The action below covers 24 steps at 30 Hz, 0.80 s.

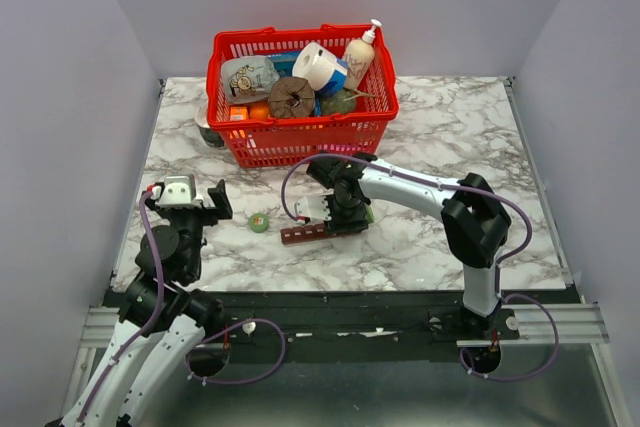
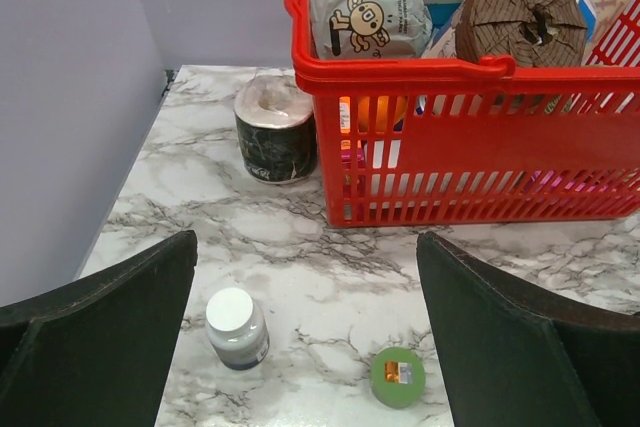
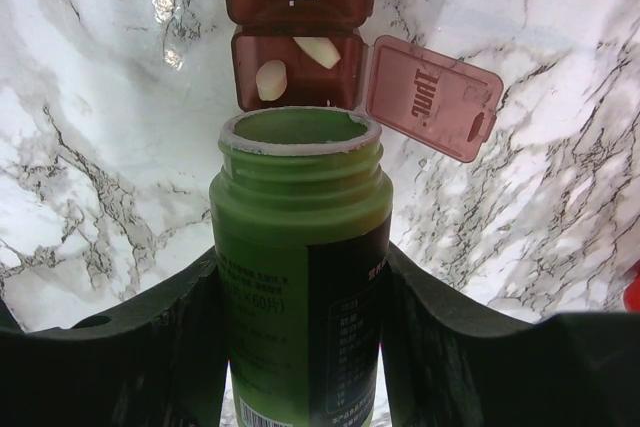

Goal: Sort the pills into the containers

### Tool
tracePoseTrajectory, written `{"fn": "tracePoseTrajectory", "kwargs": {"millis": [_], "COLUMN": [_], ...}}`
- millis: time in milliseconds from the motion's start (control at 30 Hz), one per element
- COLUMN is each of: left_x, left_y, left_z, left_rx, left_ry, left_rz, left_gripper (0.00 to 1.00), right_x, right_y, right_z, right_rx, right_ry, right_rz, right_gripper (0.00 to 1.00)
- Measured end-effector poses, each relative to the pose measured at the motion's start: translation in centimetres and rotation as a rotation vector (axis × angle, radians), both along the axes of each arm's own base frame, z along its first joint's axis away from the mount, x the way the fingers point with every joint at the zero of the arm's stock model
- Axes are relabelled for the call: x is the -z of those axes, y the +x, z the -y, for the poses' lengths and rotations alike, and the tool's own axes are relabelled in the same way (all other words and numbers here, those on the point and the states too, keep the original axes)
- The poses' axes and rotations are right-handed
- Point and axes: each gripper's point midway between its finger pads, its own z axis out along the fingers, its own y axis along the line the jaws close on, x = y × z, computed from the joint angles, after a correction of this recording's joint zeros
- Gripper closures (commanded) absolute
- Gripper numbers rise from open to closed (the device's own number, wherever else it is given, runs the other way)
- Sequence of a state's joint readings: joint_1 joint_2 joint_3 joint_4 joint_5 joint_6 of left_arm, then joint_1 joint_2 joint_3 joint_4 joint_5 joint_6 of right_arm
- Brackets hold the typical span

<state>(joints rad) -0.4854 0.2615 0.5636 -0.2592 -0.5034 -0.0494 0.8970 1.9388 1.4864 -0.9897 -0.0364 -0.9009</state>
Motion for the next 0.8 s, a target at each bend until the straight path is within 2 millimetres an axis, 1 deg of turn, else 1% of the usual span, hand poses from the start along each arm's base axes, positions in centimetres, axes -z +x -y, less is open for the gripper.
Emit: {"fn": "tracePoseTrajectory", "kwargs": {"millis": [400, 800], "left_x": [0.06, 0.06], "left_y": [-0.07, -0.07], "left_z": [-0.04, -0.03], "left_rx": [0.000, 0.000], "left_ry": [-0.001, -0.001], "left_rz": [0.003, 0.003], "left_gripper": [0.01, 0.01], "right_x": [0.16, 0.16], "right_y": [0.11, 0.09], "right_z": [0.40, 0.37], "right_rx": [0.012, 0.013], "right_ry": [-0.023, -0.022], "right_rz": [0.007, 0.006], "right_gripper": [0.99, 0.99]}}
